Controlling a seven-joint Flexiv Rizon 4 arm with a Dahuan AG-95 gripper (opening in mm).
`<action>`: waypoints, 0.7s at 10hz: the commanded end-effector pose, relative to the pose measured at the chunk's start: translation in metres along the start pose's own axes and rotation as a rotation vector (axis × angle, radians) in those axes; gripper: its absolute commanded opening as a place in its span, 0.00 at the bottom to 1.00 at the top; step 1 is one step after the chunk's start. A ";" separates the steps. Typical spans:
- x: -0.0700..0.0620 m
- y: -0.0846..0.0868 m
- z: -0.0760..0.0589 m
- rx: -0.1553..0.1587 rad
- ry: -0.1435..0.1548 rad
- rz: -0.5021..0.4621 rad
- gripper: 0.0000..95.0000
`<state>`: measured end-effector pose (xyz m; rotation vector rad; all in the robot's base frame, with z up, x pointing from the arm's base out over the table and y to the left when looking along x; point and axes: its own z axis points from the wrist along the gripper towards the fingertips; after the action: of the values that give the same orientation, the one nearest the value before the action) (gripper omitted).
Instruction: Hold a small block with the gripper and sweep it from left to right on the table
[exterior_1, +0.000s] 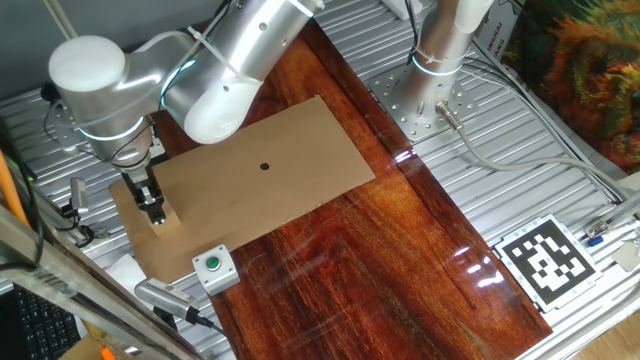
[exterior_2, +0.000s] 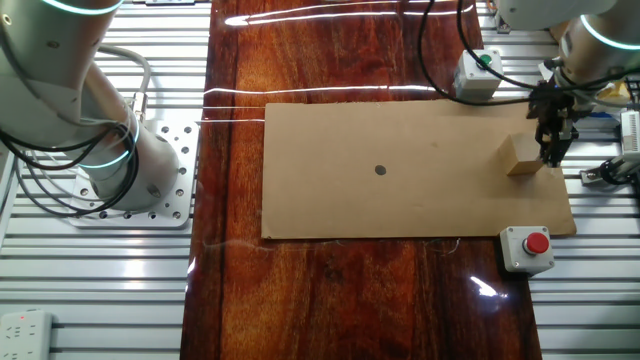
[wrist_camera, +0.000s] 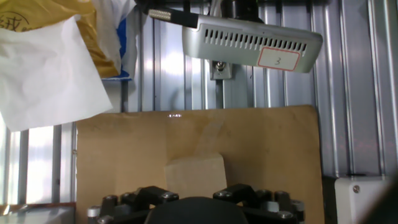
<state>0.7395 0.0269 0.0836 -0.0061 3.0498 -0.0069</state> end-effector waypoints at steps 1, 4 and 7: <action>0.001 -0.001 0.005 -0.001 -0.009 -0.001 1.00; 0.001 -0.001 0.005 -0.001 -0.009 -0.001 1.00; 0.001 -0.001 0.005 -0.001 -0.009 -0.001 1.00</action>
<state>0.7390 0.0260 0.0781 -0.0076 3.0407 -0.0062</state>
